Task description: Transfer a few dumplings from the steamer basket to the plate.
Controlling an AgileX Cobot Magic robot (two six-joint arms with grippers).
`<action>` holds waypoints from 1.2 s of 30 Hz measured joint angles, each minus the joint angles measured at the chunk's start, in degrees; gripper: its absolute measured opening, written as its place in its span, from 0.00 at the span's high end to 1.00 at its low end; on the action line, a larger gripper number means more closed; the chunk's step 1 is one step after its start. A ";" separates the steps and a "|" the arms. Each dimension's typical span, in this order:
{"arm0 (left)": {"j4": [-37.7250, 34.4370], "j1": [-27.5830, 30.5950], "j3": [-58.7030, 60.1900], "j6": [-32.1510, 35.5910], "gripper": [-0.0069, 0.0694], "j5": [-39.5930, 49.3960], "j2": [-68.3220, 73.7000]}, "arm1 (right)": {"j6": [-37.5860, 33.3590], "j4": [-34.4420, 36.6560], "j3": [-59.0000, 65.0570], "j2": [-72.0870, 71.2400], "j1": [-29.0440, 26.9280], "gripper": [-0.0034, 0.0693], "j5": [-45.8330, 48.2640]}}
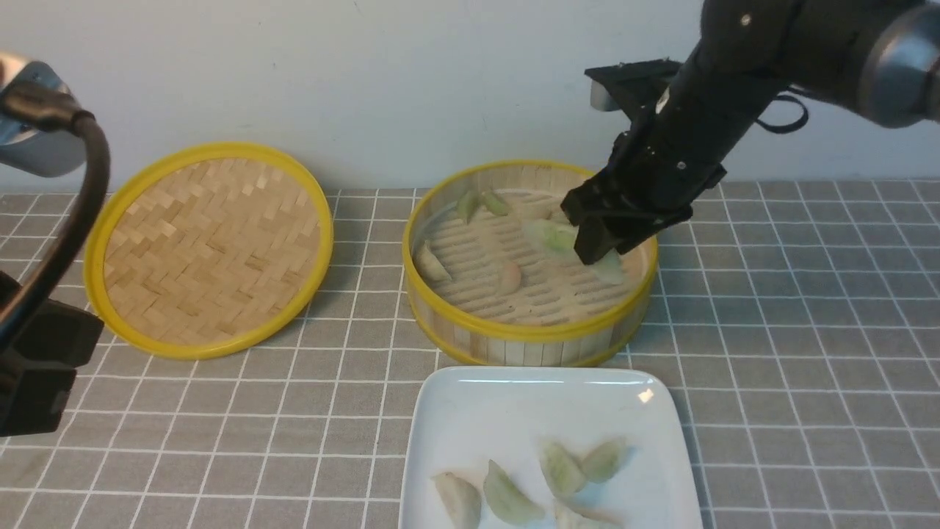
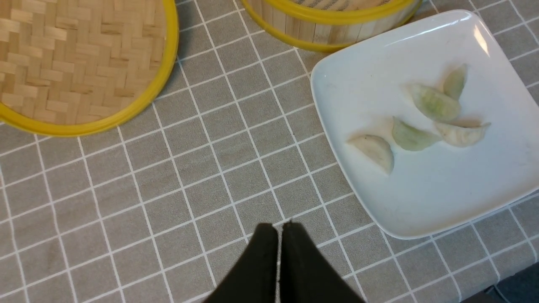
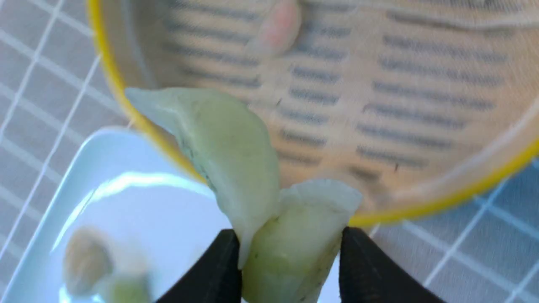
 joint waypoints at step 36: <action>0.00 0.00 0.00 0.00 0.92 -0.21 0.00 | -9.80 10.33 27.08 -7.72 0.05 0.46 -6.87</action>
